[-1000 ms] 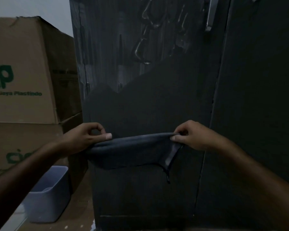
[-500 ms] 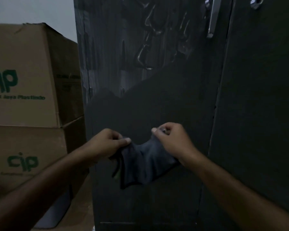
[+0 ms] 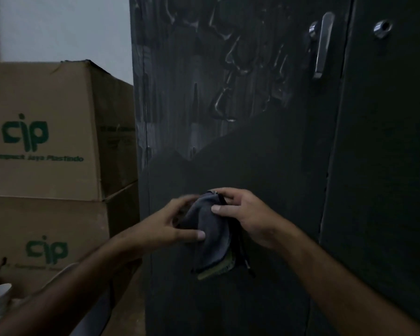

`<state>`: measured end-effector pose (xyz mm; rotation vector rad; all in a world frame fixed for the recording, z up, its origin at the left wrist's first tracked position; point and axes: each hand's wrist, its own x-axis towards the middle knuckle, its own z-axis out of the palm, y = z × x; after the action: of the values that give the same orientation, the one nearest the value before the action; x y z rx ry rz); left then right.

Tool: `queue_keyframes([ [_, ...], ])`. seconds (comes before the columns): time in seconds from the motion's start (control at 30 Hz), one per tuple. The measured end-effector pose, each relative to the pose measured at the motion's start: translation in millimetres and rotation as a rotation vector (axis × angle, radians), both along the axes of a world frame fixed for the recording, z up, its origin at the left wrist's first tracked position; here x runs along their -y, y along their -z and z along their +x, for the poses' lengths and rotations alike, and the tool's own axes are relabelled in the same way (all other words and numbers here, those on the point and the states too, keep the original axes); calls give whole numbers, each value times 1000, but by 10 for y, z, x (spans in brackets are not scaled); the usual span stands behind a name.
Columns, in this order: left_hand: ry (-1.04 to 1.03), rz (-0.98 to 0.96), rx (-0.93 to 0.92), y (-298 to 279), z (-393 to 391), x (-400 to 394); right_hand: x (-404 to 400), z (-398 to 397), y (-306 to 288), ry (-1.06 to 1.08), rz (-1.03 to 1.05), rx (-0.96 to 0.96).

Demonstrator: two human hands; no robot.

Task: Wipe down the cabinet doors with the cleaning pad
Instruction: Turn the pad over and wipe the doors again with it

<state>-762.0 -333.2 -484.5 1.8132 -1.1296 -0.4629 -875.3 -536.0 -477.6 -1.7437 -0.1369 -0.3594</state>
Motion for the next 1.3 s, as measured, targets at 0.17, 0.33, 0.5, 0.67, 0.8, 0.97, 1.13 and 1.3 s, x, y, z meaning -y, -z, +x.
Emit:
queue_keyframes([
  [0.17,109,-147,-249,37,-19,19,-78,60,109,73,170,-79],
  [0.33,-34,-403,-436,-45,-38,61,-211,103,179,-24,218,-255],
  [0.5,-95,-367,-439,-152,104,-18,-346,167,-20,337,-111,80],
  [0.67,89,-268,-244,-251,313,-178,-374,172,2,24,-294,41],
  [0.8,-104,-341,241,-311,369,-220,-415,285,-64,49,-335,84],
  [0.97,-558,-818,364,-181,705,-224,-442,544,-363,493,-557,473],
  [1.13,-735,-969,-256,-125,1083,76,-473,1121,-897,903,-1077,845],
  [1.3,-738,-1059,-498,-114,1263,116,-752,1728,-607,599,-1566,923],
])
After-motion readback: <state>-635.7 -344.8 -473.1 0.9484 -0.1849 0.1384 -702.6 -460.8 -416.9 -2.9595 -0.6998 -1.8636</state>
